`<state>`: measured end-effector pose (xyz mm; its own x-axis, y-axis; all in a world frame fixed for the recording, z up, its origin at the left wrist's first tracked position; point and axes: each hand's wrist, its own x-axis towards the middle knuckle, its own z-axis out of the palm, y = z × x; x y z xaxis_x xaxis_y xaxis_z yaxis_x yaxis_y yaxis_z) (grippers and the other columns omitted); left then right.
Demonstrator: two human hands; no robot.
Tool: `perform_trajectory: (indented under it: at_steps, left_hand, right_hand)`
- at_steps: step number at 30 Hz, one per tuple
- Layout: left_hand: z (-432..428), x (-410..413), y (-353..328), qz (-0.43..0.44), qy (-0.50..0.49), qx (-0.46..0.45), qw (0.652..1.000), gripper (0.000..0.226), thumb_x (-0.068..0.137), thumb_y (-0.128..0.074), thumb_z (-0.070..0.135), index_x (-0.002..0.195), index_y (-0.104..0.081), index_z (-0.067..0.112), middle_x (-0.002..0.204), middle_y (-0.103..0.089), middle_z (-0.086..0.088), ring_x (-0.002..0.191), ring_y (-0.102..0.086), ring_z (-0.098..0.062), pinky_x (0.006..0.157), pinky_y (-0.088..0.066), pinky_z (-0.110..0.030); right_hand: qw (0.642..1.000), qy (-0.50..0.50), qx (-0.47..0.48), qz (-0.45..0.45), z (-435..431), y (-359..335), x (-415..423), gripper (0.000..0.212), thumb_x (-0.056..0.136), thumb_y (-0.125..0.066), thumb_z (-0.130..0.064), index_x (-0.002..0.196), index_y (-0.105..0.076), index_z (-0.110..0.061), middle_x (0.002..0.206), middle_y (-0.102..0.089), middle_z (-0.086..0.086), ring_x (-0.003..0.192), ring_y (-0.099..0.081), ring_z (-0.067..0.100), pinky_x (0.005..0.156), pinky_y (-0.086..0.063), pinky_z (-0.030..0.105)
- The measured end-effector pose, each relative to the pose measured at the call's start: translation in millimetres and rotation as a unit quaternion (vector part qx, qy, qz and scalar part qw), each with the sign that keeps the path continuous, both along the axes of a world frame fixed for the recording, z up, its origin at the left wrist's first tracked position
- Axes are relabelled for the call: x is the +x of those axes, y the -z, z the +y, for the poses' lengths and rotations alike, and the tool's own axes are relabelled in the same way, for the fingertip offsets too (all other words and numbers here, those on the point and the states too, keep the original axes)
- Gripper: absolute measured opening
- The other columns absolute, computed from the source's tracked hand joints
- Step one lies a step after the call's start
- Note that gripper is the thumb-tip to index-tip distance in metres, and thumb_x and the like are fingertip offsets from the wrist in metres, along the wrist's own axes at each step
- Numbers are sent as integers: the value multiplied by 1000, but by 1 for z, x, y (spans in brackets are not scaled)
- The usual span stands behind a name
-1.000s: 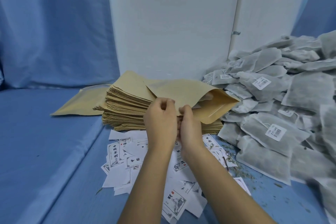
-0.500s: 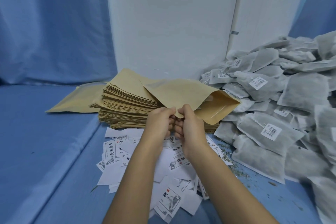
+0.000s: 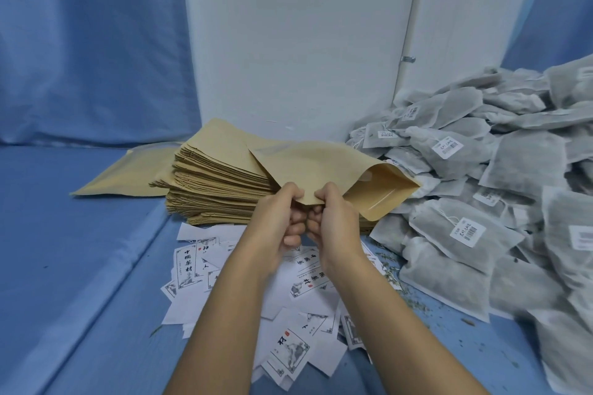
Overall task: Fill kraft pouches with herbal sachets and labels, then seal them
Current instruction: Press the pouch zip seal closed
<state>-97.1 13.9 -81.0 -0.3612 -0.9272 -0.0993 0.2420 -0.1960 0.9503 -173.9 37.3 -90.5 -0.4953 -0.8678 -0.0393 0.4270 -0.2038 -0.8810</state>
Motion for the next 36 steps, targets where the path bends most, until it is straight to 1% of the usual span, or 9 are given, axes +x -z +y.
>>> perform_trajectory:
  at_steps: [2,4,7,10,12,18,24,33,36]
  left_hand:
    - [1,-1,1,9,16,3,1000,28,89,-53,13,61,-51,10,42,-35,4,35,-23,-6,32,-14,-14]
    - [-1,-1,1,33,12,9,999,29,88,-53,9,60,-49,10,42,-30,4,35,-22,-6,32,-14,-15]
    - [-3,0,0,38,9,9,999,33,87,-54,6,57,-44,13,42,-29,5,34,-22,-6,31,-14,-15]
    - [-5,2,0,39,12,7,999,32,88,-54,6,59,-44,14,42,-29,6,34,-23,-5,31,-15,-15]
    - [-6,3,0,39,10,9,999,30,88,-55,6,62,-43,13,42,-29,5,34,-23,-5,30,-15,-15]
    - [-9,7,0,40,-5,12,999,30,88,-54,6,63,-40,15,42,-28,6,33,-22,-5,30,-14,-15]
    - [-8,10,-3,38,9,0,999,30,89,-55,5,63,-43,13,42,-28,6,33,-22,-4,30,-15,-14]
    - [-8,12,-5,22,18,0,1000,28,89,-55,4,65,-42,14,43,-27,6,34,-21,-4,30,-15,-14]
    - [-8,13,-6,27,18,8,999,29,88,-56,5,65,-41,14,43,-28,6,34,-22,-4,30,-14,-14]
  right_hand:
    - [1000,-14,9,0,1,0,0,34,88,-44,-13,54,-36,-14,36,-31,-6,26,-25,7,30,-21,15]
    - [999,-22,11,-27,1,1,-1,35,88,-43,-18,55,-33,-15,36,-28,-6,27,-21,7,30,-18,16]
    - [999,0,6,-36,-3,2,-3,33,87,-42,-15,57,-27,-19,39,-22,-7,30,-16,8,32,-15,16]
    - [1000,0,21,-16,-3,2,-7,32,86,-45,-18,57,-31,-18,40,-26,-6,31,-18,9,34,-15,15]
    - [999,-4,18,-34,-3,2,-10,31,87,-45,-20,59,-33,-17,39,-27,-6,30,-19,8,32,-16,15]
    - [999,-17,20,-20,-4,3,-13,31,88,-44,-19,58,-35,-15,37,-30,-8,30,-19,7,31,-16,16]
    - [999,6,-8,-44,-3,2,-14,31,87,-43,-16,59,-30,-18,38,-24,-8,30,-18,7,31,-17,17]
    - [998,20,38,-56,0,-2,-16,32,88,-40,-23,58,-31,-17,37,-25,-9,29,-17,7,31,-14,16]
    - [996,58,13,-66,0,-3,-18,28,87,-37,-16,61,-27,-19,37,-23,-9,29,-17,7,31,-15,16]
